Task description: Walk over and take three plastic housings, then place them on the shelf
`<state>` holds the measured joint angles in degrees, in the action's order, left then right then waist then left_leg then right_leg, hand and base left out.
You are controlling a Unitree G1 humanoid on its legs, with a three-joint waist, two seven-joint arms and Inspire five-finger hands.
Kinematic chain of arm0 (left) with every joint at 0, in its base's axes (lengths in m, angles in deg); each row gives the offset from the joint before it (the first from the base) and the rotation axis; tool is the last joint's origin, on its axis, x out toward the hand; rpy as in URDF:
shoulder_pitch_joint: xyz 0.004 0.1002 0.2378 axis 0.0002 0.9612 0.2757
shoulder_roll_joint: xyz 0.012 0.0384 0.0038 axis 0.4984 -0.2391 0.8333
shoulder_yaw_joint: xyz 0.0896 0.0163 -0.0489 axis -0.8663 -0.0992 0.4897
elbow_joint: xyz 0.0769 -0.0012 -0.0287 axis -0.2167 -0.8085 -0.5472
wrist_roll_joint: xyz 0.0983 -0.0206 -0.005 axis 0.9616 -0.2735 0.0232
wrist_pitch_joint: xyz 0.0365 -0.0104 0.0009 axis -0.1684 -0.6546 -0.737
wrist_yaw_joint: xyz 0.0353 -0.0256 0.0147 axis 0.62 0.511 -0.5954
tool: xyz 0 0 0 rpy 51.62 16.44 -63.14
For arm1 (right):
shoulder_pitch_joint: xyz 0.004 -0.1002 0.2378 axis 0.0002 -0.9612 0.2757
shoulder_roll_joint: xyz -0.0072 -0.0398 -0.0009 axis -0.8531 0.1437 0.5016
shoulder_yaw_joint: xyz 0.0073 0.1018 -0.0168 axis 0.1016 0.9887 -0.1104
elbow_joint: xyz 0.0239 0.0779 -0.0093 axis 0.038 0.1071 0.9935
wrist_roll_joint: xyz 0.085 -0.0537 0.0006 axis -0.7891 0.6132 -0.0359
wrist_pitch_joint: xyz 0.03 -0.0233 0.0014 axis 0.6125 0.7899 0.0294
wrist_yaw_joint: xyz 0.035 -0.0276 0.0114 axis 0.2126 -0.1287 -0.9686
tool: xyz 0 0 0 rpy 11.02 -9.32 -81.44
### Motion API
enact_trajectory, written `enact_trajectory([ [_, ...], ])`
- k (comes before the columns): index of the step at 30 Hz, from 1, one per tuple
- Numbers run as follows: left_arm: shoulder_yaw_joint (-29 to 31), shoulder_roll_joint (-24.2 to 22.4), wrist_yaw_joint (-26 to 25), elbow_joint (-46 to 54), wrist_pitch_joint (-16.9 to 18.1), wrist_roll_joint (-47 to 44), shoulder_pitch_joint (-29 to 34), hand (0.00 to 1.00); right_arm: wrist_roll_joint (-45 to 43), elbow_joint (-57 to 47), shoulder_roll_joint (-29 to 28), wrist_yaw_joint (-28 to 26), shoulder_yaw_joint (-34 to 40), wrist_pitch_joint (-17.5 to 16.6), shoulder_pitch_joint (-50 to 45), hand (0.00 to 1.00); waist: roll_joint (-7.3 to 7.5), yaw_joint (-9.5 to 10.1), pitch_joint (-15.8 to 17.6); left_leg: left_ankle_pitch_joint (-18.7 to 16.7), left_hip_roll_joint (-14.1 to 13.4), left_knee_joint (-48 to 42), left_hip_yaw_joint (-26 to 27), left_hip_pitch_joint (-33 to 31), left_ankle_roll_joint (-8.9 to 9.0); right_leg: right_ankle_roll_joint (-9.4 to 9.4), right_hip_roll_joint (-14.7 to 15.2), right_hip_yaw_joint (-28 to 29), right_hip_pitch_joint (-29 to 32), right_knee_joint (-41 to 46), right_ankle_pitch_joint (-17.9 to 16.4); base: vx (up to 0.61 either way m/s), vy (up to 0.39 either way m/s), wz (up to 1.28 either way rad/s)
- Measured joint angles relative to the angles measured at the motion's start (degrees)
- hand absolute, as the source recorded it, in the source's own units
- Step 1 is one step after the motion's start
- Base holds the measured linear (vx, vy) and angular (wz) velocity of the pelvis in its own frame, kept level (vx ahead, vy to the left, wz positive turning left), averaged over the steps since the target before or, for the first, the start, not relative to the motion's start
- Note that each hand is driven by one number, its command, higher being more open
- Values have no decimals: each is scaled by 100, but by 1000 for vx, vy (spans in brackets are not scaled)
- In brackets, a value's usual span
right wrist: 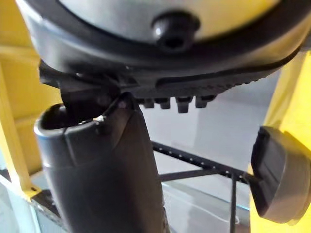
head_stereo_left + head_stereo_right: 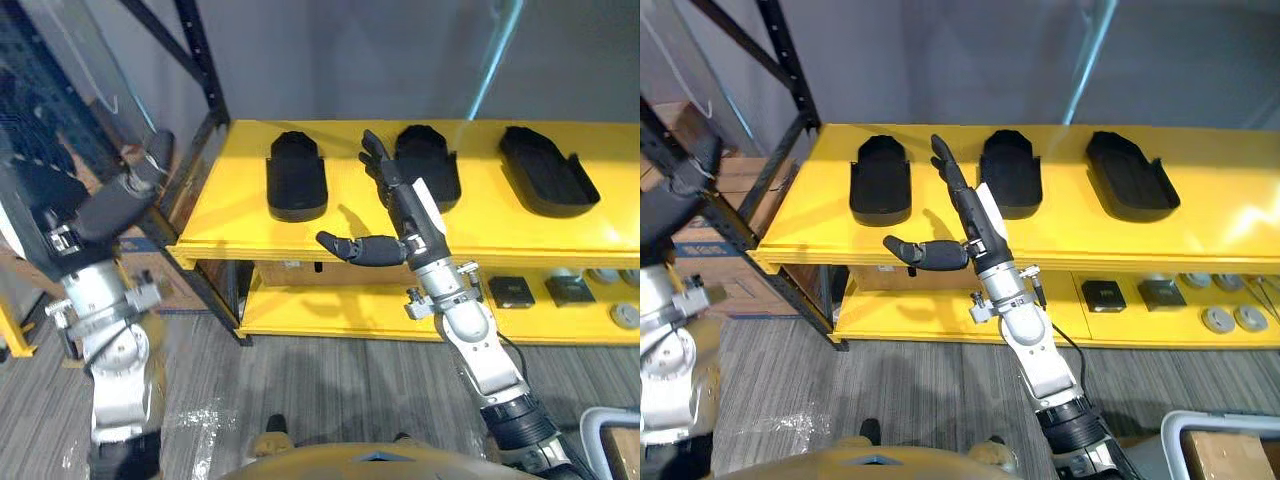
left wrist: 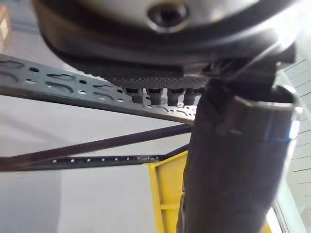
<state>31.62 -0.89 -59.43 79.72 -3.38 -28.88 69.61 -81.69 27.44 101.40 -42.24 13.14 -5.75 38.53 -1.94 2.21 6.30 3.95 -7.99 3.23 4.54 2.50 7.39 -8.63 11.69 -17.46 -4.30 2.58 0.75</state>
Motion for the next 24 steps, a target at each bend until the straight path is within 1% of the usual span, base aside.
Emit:
enact_trajectory([
  [1,-111,-25,180,38,70,-92,73,100,-1,89,-27,36,-26,1,69,100,-8,14,-2,17,4,16,0,-5,-8,0,0,-8,-3,-8,0,-47,5,17],
  [2,-336,-124,665,66,222,-165,204,100,0,275,-56,97,-87,1,195,100,-39,75,-22,28,9,33,0,-17,-8,-1,1,-28,-12,-63,1,-28,11,8],
  [3,-583,-179,1088,144,242,-298,348,100,60,484,-62,151,-173,2,331,100,-68,95,-42,59,19,51,-10,-35,-12,-4,1,-51,-35,-123,26,-17,13,7],
  [4,-714,-180,1296,190,244,-404,425,100,153,579,-65,179,-213,1,393,100,-77,96,-50,71,29,71,-24,-41,-12,-7,1,-68,-62,-164,56,14,11,10],
  [5,-884,-181,1668,238,245,-556,513,100,180,767,-65,272,-319,1,514,100,-97,107,-62,121,37,113,-44,-65,-2,-9,1,-104,-82,-197,122,21,3,15],
  [6,-986,-206,1865,240,245,-572,513,100,408,964,-82,413,-380,-2,635,100,-107,119,-63,193,42,113,-96,-126,-25,-14,-6,-140,-71,-239,176,23,-3,15],
  [7,-1016,-237,1916,239,245,-578,514,100,558,1078,-83,497,-411,-3,701,100,-110,122,-62,209,41,116,-115,-146,-21,-16,-15,-164,-74,-267,201,12,-16,21],
  [8,-1057,-371,1971,239,244,-632,513,100,927,1338,-95,745,-430,-2,841,100,-110,156,-62,232,41,115,-178,-199,-18,-41,-25,-237,-72,-288,241,13,-18,18],
  [9,-1086,-412,1970,237,244,-735,517,100,1081,1438,-108,879,-429,-2,890,100,-110,180,-61,261,41,121,-209,-213,-18,-38,-26,-271,-78,-286,255,17,-18,21],
  [11,-1100,-483,1947,234,245,-939,606,100,1530,1856,-132,1336,-430,19,1177,100,-108,291,-58,284,43,147,-296,-231,-10,-30,-36,-338,-98,-285,250,20,-17,18],
  [12,-1101,-507,1941,231,245,-962,639,100,1648,1964,-137,1447,-430,25,1265,100,-108,326,-56,285,45,147,-318,-246,-9,-28,-36,-360,-99,-285,248,12,-17,20],
  [14,-1121,-548,1932,209,253,-1070,680,100,2147,2338,-151,1922,-433,38,1648,100,-97,451,-23,318,56,149,-433,-335,-12,-9,-36,-480,-95,-278,233,-11,-11,26],
  [15,-1126,-548,1931,207,257,-1091,680,100,2216,2432,-166,2011,-434,39,1757,100,-95,474,-2,324,57,149,-453,-345,-12,-5,-37,-503,-95,-273,230,-27,-9,23],
  [16,-1138,-548,1933,208,295,-1156,677,100,2383,2562,-208,2159,-433,70,1965,100,-94,542,80,336,59,150,-484,-349,-13,5,-37,-532,-107,-258,222,-44,-6,18],
  [19,-1138,-548,1936,208,342,-1253,675,100,2417,2845,-324,2414,-450,109,2402,100,-95,593,268,361,68,153,-598,-413,-12,15,-34,-641,-105,-223,210,-62,-6,19],
  [21,-1188,-547,1936,208,342,-1314,675,100,2549,3095,-317,2584,-460,138,2677,100,-83,693,424,392,77,158,-658,-458,-13,59,-20,-696,-78,-170,173,-75,-1,13],
  [24,-1217,-549,1932,208,343,-1439,677,100,2626,3285,-299,2659,-463,207,2835,100,-64,722,476,455,103,158,-768,-619,-27,61,-6,-802,8,-167,170,-55,-5,20],
])
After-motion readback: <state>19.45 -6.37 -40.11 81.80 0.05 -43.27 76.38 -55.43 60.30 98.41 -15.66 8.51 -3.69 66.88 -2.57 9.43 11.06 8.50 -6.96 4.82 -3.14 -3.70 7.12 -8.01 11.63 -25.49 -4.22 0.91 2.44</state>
